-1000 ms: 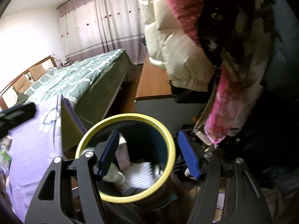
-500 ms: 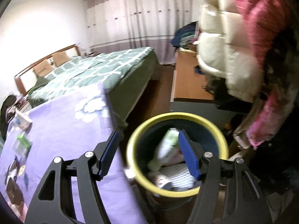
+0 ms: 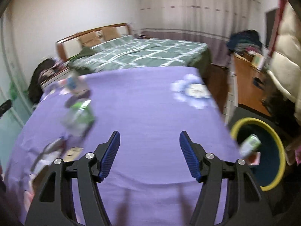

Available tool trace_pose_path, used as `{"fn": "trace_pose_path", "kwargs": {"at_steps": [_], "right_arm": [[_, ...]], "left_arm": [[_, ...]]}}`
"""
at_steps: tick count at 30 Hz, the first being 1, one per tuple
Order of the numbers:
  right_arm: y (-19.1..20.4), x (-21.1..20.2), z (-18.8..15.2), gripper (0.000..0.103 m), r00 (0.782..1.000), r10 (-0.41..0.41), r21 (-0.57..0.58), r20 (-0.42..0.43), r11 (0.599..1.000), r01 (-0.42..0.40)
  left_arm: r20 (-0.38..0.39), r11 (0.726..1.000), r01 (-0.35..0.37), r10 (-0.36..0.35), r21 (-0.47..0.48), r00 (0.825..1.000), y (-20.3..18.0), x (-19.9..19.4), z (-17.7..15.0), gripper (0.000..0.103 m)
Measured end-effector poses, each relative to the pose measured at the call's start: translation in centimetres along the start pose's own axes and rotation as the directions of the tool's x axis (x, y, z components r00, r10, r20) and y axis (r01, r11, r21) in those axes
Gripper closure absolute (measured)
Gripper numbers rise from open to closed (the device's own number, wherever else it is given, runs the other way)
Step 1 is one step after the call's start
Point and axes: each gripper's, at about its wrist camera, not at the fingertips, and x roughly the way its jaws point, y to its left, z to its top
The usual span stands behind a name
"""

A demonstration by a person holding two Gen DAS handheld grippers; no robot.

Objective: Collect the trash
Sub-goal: 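Reach the right tool to the white wrapper and grasp it, then carry the white wrapper over the bin and open the right tool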

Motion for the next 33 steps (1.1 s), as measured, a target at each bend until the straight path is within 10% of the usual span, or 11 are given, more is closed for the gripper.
{"fn": "trace_pose_path", "kwargs": {"at_steps": [13, 25, 33], "right_arm": [[10.6, 2.3, -0.2, 0.041, 0.972, 0.200, -0.090, -0.122, 0.973, -0.212], [14.4, 5.6, -1.1, 0.044, 0.954, 0.173, -0.132, -0.246, 0.969, -0.210], [14.7, 5.6, -1.0, 0.072, 0.948, 0.213, -0.105, -0.236, 0.964, -0.243]], "left_arm": [[0.011, 0.987, -0.122, 0.124, -0.102, 0.992, 4.4, 2.0, -2.1, 0.008], [0.029, 0.982, -0.151, 0.155, -0.116, 0.987, 4.8, 1.5, -2.6, 0.007], [0.033, 0.985, -0.139, 0.143, -0.100, 0.989, 4.2, 1.2, -2.6, 0.006]]}}
